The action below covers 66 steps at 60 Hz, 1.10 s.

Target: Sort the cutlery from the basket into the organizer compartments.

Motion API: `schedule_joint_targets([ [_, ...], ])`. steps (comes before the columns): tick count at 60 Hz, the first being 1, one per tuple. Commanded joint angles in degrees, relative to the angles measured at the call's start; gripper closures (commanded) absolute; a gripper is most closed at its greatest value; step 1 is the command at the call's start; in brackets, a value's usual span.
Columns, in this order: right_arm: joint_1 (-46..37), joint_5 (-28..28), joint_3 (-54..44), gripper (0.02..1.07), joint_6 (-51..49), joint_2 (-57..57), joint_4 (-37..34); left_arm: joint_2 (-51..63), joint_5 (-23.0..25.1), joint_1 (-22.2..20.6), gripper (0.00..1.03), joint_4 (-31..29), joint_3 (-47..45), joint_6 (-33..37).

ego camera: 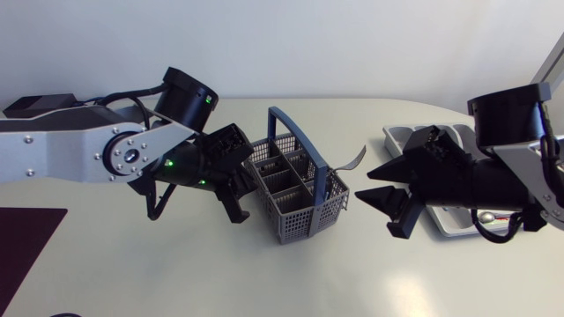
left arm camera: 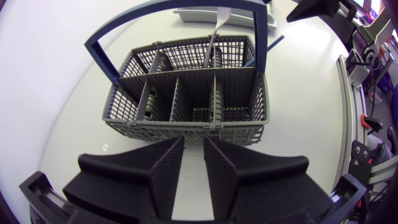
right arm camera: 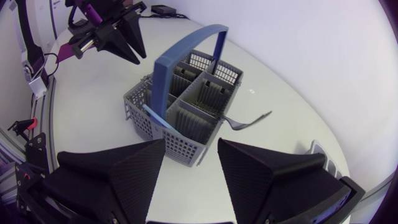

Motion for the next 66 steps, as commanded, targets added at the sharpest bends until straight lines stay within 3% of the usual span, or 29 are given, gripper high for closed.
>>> schedule_joint_targets([
  [1, 3.5, 1.4, -2.4, 0.45, 1.5, -0.3, 2.3, -1.1, 0.0, -0.5, 0.78, 0.2, -1.3, -0.6],
  [9, 9.2, 5.3, -4.1, 0.53, 2.9, 1.4, 7.2, -1.1, 0.0, -0.8, 0.78, 0.5, -1.8, -0.6],
  [35, 15.6, 12.2, -5.7, 0.62, 3.9, 6.2, 15.2, -1.0, 0.1, -0.2, 0.78, 1.8, -2.5, -0.5],
  [46, 16.0, 12.8, -5.6, 0.80, 3.9, 7.4, 16.3, -0.9, 0.0, -0.1, 0.78, 2.4, -2.9, -0.5],
  [54, 16.2, 12.9, -5.6, 0.84, 4.0, 7.9, 17.1, -0.9, 0.1, -0.1, 0.78, 2.4, -3.1, -0.5],
  [63, 16.6, 12.9, -5.4, 1.01, 3.9, 8.8, 17.6, -0.9, 0.0, -0.1, 0.78, 2.5, -3.0, -0.5],
  [66, 16.6, 12.9, -5.4, 1.02, 3.9, 8.7, 17.5, -0.9, 0.0, -0.1, 0.78, 2.5, -3.1, -0.5],
])
